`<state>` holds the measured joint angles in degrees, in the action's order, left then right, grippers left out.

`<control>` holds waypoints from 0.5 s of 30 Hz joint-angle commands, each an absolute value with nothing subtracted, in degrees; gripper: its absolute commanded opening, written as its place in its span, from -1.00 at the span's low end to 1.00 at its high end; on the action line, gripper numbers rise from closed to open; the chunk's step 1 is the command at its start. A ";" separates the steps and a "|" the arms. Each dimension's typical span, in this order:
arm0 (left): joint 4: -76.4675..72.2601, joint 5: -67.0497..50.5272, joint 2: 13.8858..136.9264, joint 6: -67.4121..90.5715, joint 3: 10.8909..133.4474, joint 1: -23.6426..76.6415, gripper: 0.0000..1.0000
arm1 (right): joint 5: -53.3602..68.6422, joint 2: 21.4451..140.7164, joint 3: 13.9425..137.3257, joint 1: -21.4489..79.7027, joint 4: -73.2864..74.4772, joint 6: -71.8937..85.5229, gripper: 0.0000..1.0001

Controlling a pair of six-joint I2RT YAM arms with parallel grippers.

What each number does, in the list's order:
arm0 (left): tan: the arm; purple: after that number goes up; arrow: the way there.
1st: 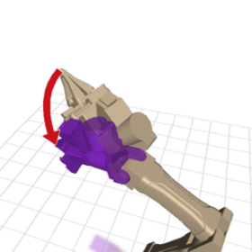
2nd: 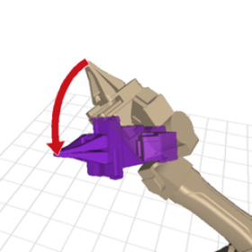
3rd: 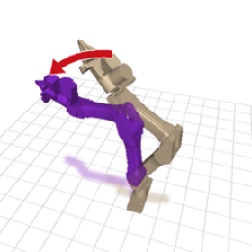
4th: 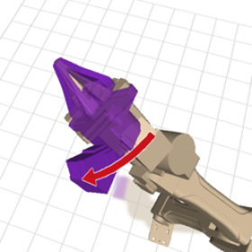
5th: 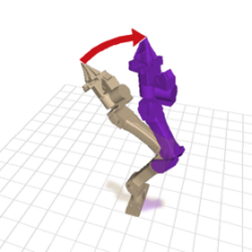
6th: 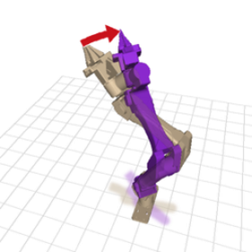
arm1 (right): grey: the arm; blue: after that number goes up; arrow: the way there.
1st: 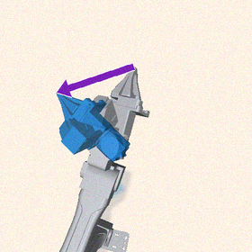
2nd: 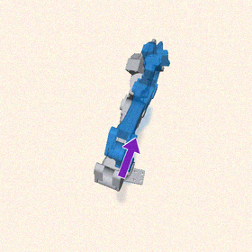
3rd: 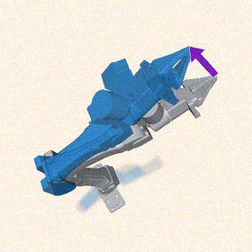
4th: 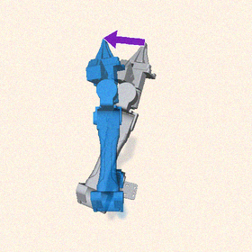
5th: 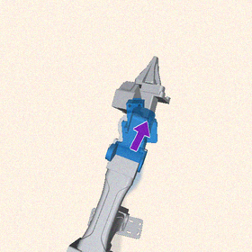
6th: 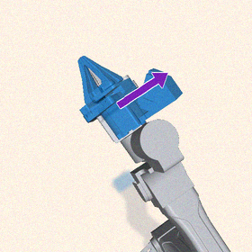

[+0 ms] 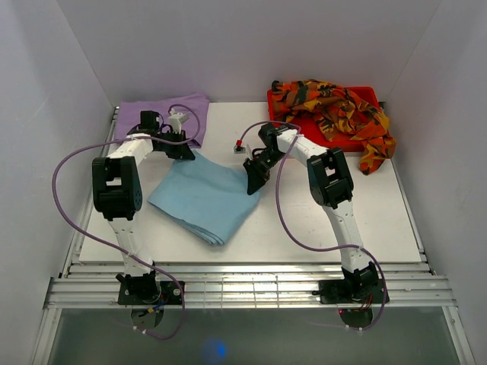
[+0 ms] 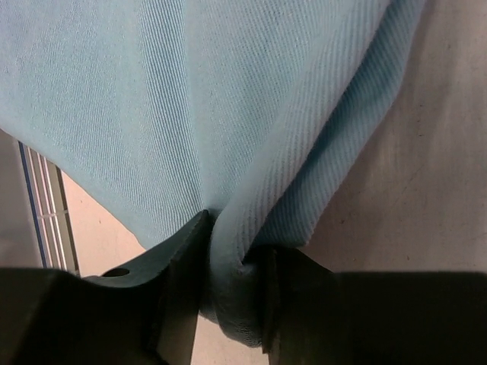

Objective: Fold and stack the trousers
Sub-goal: Fold the trousers

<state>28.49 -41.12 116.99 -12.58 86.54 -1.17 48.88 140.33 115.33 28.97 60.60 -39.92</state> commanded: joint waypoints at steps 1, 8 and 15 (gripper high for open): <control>20.96 -39.82 111.90 -9.59 86.85 -2.98 -1.00 | 41.22 142.47 114.35 29.18 66.70 -43.77 -0.25; 15.21 -27.35 110.38 -6.33 86.31 -3.95 -1.00 | 39.81 142.73 111.97 29.27 68.73 -46.58 -0.16; 13.27 -20.31 119.08 -7.46 87.36 -4.22 -1.00 | 39.11 142.56 111.71 29.18 70.66 -47.20 -0.23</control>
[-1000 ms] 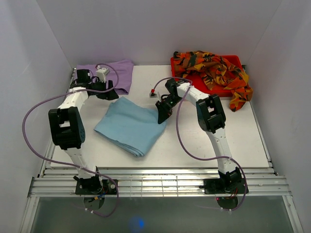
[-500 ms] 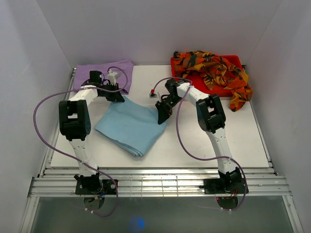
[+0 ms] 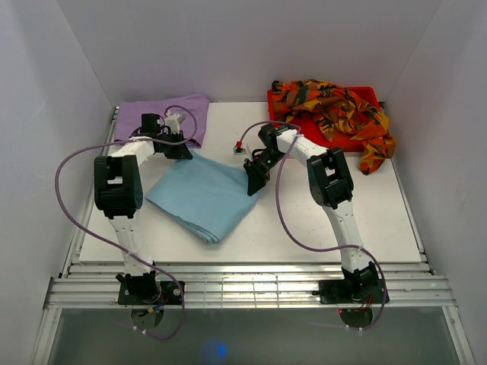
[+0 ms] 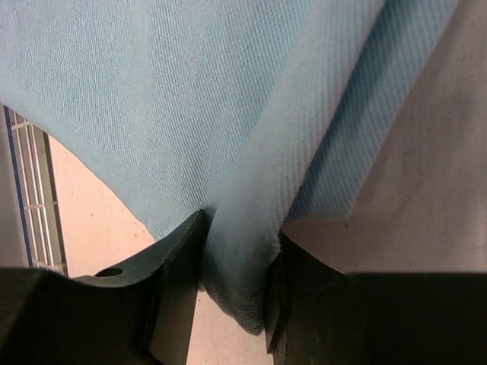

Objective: Fold and stack the trousers
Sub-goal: Fold the trousers

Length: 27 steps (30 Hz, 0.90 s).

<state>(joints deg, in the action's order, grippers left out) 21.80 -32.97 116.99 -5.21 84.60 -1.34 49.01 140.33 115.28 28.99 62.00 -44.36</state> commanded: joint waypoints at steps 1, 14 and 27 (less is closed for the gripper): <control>12.14 -19.08 120.57 -7.38 87.19 -4.22 -1.00 | 38.85 142.21 111.45 29.18 70.66 -47.37 -0.24; 22.93 -21.63 122.17 -6.78 94.22 -4.92 -0.17 | 28.24 140.54 125.67 25.84 66.11 -40.61 0.90; 32.86 -20.65 101.79 8.26 80.16 -12.38 0.57 | 35.84 122.97 118.59 23.99 57.66 -28.57 0.81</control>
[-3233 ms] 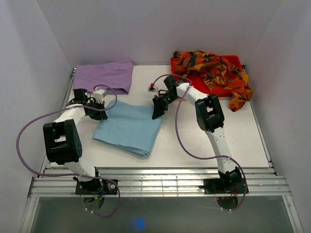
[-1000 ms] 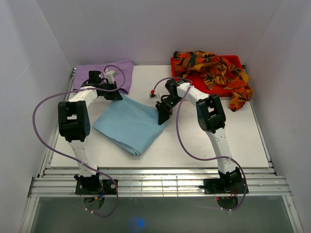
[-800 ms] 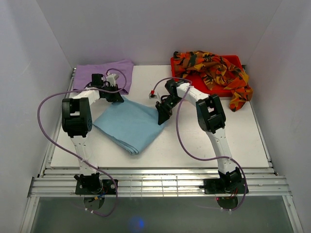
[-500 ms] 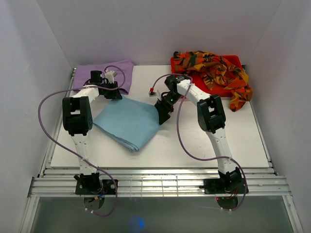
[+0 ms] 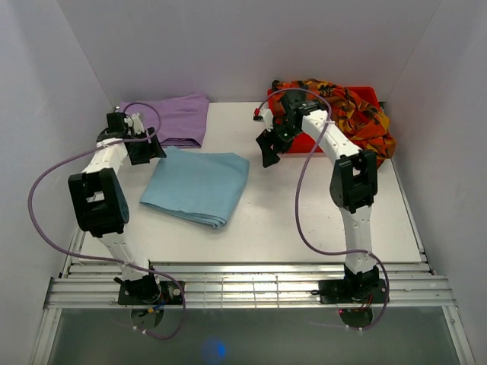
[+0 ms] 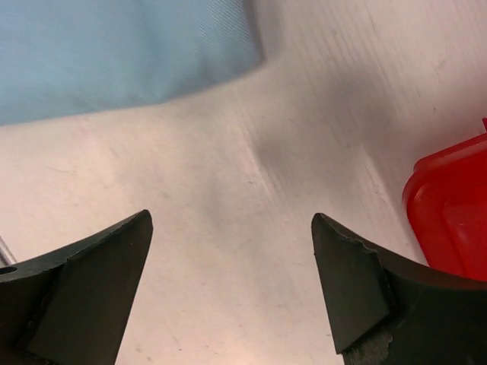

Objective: Fold and stack the trousers
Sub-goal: Fold the trousers

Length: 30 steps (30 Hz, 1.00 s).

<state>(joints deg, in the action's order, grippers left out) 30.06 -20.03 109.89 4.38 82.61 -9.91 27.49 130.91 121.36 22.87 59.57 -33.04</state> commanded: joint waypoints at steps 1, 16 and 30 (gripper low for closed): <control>34.79 -20.57 101.08 7.83 79.63 -13.09 0.58 | 37.60 120.52 117.09 25.13 57.40 -28.39 0.82; 43.42 -28.65 106.26 -15.91 69.87 -16.70 -0.01 | 54.23 125.41 112.06 40.33 53.17 -27.33 0.87; 43.95 -46.84 104.77 3.24 62.58 -15.91 -1.00 | 37.99 124.10 97.48 39.03 49.92 -36.37 0.40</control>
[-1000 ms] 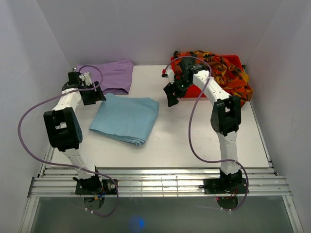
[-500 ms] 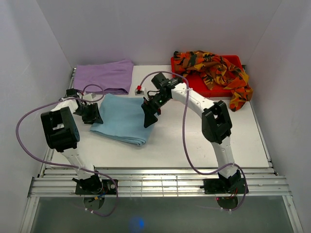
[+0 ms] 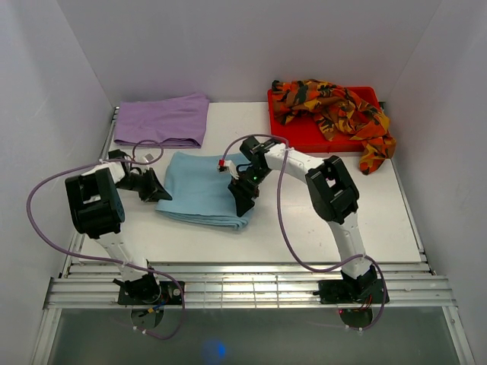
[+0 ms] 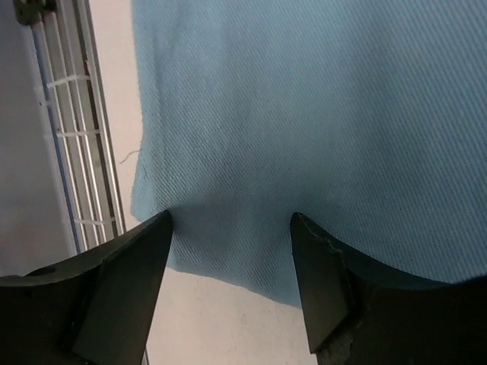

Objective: Fold and stack the trousers
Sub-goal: Fold the trousers

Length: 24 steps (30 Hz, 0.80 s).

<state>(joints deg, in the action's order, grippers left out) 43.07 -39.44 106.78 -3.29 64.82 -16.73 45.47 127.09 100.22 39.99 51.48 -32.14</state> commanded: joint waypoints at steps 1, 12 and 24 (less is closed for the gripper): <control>42.99 -47.28 104.07 3.86 61.01 -15.91 -1.00 | 34.66 123.58 95.21 38.41 49.57 -37.26 0.38; 42.01 -43.23 93.88 -7.97 64.50 -16.87 0.00 | 35.05 117.43 99.39 35.42 50.88 -39.12 0.52; 52.12 -64.24 93.85 -17.85 62.07 -14.86 -0.09 | 66.61 114.07 86.69 33.84 47.02 -20.48 0.27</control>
